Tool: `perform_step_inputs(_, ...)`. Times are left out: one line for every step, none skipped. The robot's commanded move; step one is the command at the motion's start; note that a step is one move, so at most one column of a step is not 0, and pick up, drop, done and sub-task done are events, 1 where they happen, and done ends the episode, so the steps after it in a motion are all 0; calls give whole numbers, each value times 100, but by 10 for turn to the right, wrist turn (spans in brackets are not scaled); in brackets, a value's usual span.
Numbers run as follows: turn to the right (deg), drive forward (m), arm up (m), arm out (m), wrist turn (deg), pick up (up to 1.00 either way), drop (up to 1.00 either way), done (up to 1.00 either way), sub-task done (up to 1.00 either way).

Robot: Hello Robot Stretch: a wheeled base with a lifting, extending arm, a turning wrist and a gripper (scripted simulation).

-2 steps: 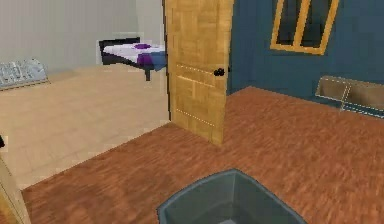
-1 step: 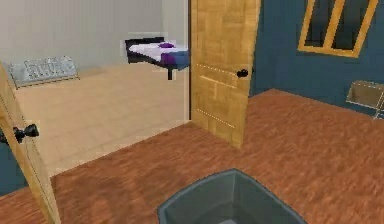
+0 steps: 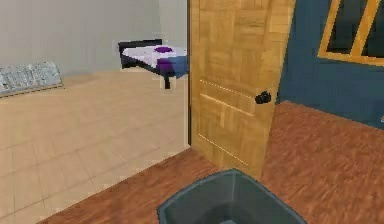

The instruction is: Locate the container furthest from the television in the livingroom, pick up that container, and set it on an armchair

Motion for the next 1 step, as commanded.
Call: perform_step_inputs(-180,0,0,0,0,0,0,0,0)
